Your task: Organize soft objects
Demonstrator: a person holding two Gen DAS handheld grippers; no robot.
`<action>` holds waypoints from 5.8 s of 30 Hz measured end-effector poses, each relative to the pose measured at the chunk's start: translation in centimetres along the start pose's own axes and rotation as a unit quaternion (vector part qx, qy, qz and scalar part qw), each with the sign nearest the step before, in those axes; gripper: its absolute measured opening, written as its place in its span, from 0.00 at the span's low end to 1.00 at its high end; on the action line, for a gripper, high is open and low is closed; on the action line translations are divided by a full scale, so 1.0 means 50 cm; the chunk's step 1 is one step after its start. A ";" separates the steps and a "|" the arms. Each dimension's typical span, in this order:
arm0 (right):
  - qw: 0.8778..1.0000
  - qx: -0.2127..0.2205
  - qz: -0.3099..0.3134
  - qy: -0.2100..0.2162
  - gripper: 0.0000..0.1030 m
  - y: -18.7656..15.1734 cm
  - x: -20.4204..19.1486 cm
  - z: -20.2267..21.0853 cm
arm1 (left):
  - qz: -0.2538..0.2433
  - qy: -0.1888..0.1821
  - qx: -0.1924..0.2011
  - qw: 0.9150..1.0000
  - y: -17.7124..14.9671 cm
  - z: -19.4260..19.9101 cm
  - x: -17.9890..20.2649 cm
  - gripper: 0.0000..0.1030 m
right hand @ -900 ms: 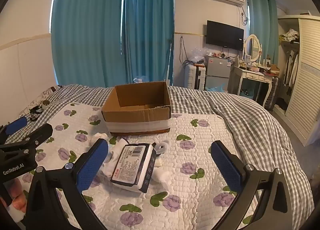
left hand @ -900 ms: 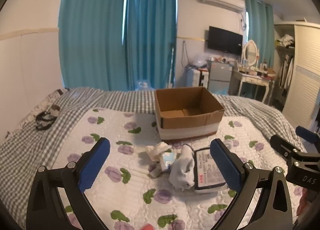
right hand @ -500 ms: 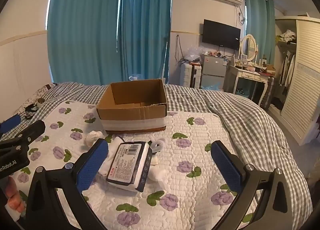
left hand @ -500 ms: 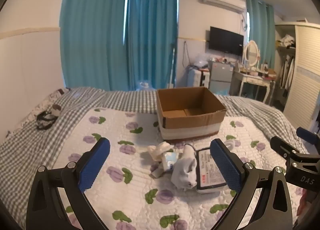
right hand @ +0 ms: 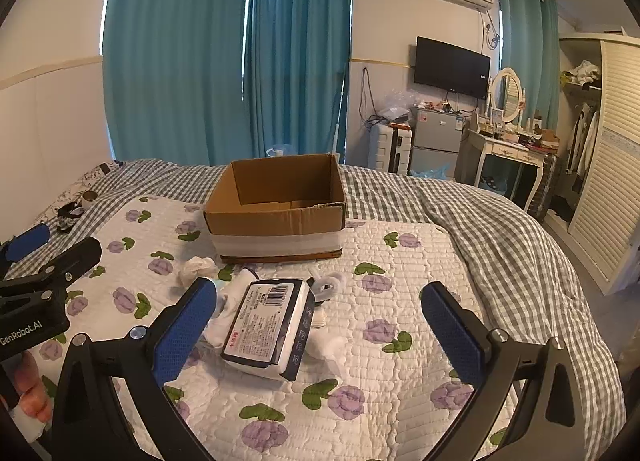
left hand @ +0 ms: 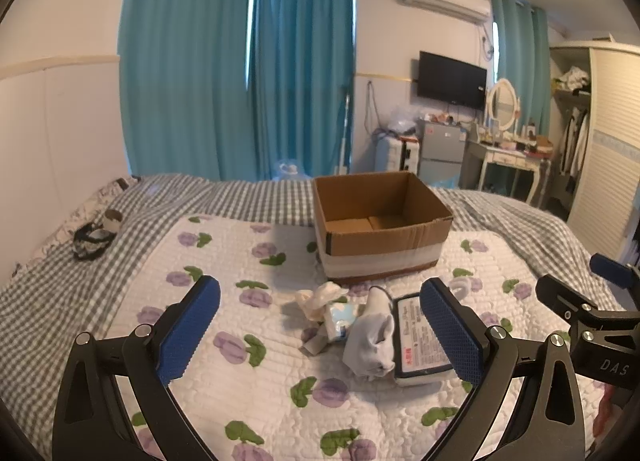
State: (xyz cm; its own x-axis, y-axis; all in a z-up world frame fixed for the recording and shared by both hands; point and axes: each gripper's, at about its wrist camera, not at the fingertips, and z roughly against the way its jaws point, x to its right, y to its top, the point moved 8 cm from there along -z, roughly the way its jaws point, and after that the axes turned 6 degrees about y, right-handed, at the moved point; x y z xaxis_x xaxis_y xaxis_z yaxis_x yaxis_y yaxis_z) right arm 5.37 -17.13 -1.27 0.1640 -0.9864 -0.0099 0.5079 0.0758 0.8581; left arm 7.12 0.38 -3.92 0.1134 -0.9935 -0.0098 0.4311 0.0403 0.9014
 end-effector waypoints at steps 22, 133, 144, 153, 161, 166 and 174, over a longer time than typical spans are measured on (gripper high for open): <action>1.000 0.002 0.007 0.008 1.00 0.003 -0.016 -0.006 | -0.001 0.000 -0.001 1.000 -0.001 0.000 -0.006 0.99; 0.989 -0.115 -0.029 0.083 0.66 -0.109 0.051 -0.230 | -0.025 -0.066 -0.218 0.973 -0.212 -0.251 0.109 0.40; 0.996 -0.052 0.009 0.076 0.66 0.029 0.044 -0.118 | -0.034 -0.089 -0.132 0.987 -0.018 -0.144 0.111 0.40; 0.996 0.001 0.037 0.082 0.66 0.213 0.028 -0.109 | -0.040 -0.093 -0.081 0.992 0.152 -0.170 0.115 0.40; 0.994 0.007 0.060 0.094 0.66 0.341 0.007 -0.239 | -0.043 -0.090 -0.087 0.991 0.231 -0.321 0.128 0.40; 0.992 -0.011 0.062 0.109 0.66 0.364 0.000 -0.373 | -0.050 -0.074 -0.114 0.989 0.220 -0.461 0.129 0.40; 0.989 -0.066 0.045 0.128 0.66 0.305 0.022 -0.569 | -0.077 -0.068 -0.142 0.985 0.152 -0.582 0.138 0.41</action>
State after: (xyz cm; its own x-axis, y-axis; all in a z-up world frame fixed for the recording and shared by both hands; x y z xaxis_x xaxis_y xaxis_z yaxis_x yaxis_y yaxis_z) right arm 37.37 -12.93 -2.78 0.4137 -0.9068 -0.0810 0.5841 0.1961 0.7877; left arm 37.21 -3.07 -9.74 -0.0846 -0.9945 -0.0616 0.6693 -0.1025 0.7358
